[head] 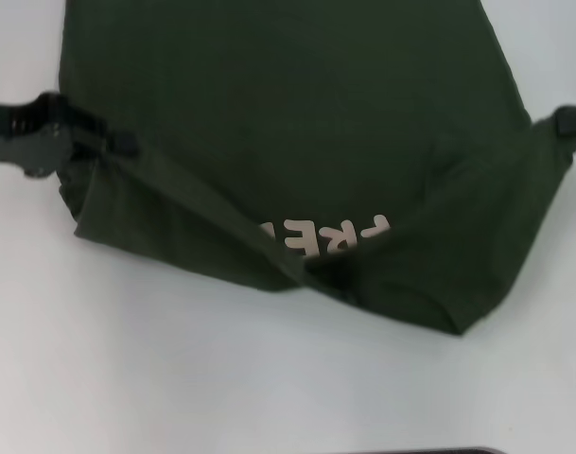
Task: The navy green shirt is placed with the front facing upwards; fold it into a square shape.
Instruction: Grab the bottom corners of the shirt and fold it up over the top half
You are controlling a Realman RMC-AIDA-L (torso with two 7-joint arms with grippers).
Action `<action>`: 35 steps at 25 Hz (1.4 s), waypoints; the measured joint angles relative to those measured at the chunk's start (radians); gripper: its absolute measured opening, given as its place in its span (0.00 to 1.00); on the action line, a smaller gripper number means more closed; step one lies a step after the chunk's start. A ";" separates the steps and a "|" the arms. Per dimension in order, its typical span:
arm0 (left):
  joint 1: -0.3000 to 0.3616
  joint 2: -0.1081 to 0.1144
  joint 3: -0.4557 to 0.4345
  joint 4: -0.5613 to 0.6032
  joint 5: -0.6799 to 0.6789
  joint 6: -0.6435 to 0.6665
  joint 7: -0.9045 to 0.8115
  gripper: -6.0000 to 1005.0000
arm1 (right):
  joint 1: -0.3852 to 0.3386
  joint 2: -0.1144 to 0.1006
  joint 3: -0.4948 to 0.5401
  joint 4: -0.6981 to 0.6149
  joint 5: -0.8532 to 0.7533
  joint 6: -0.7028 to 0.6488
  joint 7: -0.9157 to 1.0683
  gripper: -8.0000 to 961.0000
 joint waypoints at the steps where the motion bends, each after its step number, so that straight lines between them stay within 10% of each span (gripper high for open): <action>1: -0.016 0.001 -0.002 -0.009 0.000 -0.035 0.000 0.06 | 0.006 0.000 0.001 0.001 0.011 0.019 0.007 0.02; 35: -0.142 -0.051 0.007 -0.142 -0.076 -0.754 -0.016 0.07 | 0.034 0.059 -0.062 0.049 0.217 0.572 0.071 0.02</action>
